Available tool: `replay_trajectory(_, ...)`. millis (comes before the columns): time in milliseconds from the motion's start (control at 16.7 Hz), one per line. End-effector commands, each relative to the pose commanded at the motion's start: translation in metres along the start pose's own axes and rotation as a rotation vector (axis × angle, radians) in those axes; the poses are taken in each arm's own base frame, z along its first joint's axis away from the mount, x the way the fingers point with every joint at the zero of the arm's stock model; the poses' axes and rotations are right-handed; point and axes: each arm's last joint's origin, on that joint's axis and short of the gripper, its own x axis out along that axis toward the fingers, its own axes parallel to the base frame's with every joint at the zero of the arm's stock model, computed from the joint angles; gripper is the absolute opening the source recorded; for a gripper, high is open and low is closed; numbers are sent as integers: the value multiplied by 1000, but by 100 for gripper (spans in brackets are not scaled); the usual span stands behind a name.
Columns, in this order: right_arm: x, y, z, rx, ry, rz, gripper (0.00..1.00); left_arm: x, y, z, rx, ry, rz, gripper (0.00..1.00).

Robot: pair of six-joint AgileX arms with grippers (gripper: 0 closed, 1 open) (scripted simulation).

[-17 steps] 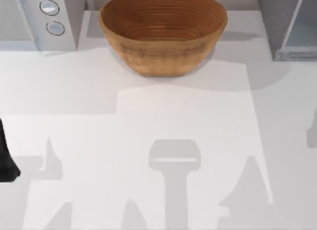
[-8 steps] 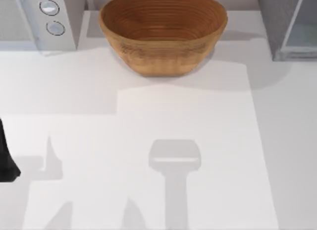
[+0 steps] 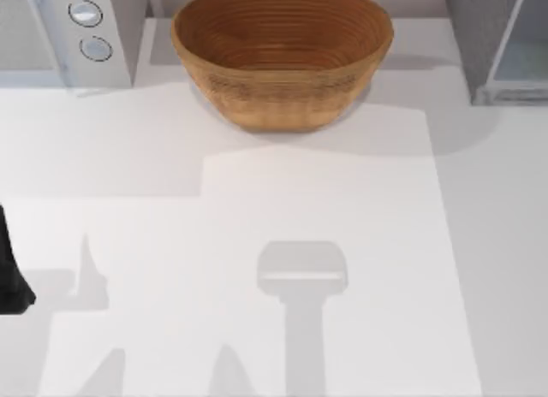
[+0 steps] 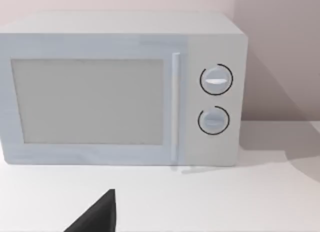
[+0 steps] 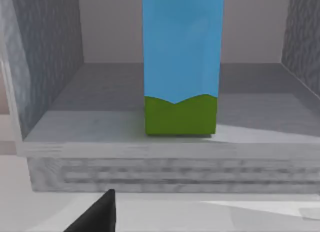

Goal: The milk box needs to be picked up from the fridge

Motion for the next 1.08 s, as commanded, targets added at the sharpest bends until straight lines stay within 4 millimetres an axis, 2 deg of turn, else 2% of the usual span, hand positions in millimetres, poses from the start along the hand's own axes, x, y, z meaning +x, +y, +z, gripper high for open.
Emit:
replay_trajectory(180,10,-2,-2,1,7,-1,100,0,0,0,0,0,0,100)
replay_trajectory(300,30,-5,-4,1,13,-5,100,0,0,0,0,0,0,100)
replay_trajectory(420,61,-9,-4,-3,10,-8,100,0,0,0,0,0,0,100)
replay_trajectory(600,121,-11,3,-12,-16,-11,100,0,0,0,0,0,0,100)
replay_trajectory(780,172,-2,8,-11,-22,-11,100,0,0,0,0,0,0,100)
replay_trajectory(960,200,13,9,-6,-6,-12,100,0,0,0,0,0,0,100)
replay_trajectory(1080,205,16,9,-5,0,-12,100,0,0,0,0,0,0,100)
